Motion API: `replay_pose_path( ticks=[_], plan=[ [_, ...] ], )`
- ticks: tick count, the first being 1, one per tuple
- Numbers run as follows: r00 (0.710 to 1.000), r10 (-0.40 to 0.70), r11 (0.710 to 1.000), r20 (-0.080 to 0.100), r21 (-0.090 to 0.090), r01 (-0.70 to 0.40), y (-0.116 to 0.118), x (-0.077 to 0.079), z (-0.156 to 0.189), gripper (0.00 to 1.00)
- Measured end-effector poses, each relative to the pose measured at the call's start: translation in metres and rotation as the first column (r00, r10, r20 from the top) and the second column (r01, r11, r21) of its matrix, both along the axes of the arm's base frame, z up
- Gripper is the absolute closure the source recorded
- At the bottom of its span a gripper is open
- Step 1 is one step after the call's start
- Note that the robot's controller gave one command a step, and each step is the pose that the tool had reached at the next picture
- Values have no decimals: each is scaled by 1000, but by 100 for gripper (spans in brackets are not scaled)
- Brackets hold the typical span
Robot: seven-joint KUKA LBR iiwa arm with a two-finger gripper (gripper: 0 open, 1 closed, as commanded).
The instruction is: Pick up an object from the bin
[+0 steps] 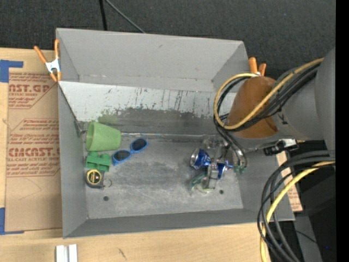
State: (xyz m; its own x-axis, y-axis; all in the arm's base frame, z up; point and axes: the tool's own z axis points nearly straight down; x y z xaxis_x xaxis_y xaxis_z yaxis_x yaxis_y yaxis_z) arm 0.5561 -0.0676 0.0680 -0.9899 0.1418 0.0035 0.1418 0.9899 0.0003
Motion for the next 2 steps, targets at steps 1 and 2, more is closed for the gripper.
replay_pose_path(
  ticks=[1, 2],
  plan=[
    [1000, -1, 1000, -6, 1, 1, -1, 1, 5, 100],
    [1000, 5, 1000, 13, -1, -5, -2, 5, 117, 100]
  ],
)
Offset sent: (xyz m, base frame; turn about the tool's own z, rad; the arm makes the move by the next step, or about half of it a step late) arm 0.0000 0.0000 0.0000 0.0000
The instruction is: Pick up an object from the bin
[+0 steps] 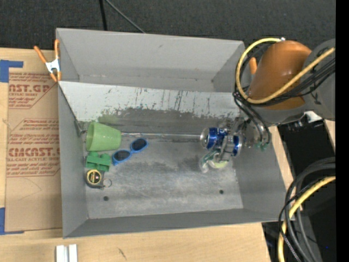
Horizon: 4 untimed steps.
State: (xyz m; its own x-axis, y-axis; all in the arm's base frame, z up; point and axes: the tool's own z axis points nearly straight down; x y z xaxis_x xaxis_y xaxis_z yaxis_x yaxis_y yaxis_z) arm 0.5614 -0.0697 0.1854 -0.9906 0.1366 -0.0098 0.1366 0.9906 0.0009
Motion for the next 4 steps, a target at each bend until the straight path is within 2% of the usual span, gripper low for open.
replay_pose_path(
  ticks=[1, 2, 3, 4],
  plan=[
    [1000, 0, 1000, -7, 1, 0, 0, -1, -5, 0],
    [996, -82, 997, -21, 2, 82, -15, -49, -103, 0],
    [997, -80, 997, -14, 2, 80, -14, -46, -97, 100],
    [997, -79, 997, -2, -1, 79, -32, -64, 15, 100]
  ],
)
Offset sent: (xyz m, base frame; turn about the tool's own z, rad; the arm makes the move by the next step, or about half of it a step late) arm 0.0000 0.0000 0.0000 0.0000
